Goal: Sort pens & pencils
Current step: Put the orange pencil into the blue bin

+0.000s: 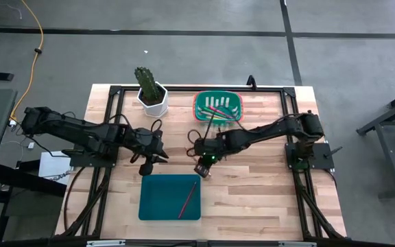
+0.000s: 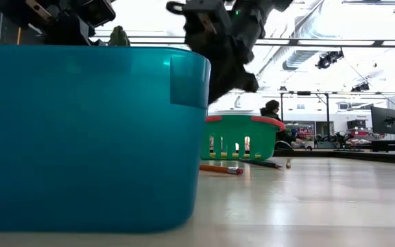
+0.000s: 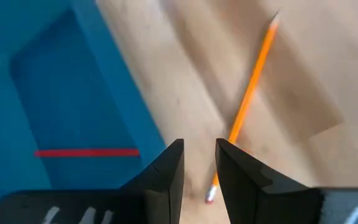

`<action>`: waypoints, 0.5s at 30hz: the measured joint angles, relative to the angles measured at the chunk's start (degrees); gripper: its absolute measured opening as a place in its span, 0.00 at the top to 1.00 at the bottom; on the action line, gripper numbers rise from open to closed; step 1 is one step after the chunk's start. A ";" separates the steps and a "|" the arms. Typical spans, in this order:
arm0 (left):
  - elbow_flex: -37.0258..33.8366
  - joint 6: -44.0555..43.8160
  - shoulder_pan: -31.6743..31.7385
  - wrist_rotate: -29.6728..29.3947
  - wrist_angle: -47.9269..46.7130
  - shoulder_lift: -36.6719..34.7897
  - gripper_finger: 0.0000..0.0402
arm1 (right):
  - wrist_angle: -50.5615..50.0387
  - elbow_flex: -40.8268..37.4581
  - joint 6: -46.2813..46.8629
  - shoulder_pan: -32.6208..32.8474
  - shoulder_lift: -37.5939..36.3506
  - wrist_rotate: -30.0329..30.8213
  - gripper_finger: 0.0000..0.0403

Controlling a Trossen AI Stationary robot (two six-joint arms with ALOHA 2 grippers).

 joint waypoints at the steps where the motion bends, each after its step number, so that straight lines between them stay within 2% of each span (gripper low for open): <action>1: 0.00 0.18 0.00 0.00 0.23 0.00 0.82 | -0.09 0.00 -0.09 -0.28 -1.14 1.10 0.79; 8: 0.04 2.81 0.91 0.88 4.52 4.60 0.82 | 2.86 0.02 -3.66 -2.31 -10.87 9.27 0.79; 12: 0.76 3.20 3.36 3.88 6.51 9.21 0.82 | 2.96 0.04 -4.76 -2.97 -14.93 10.79 0.79; 15: 4.70 6.51 4.62 4.99 4.52 12.83 0.82 | 2.90 0.02 -6.20 -2.98 -16.77 11.84 0.79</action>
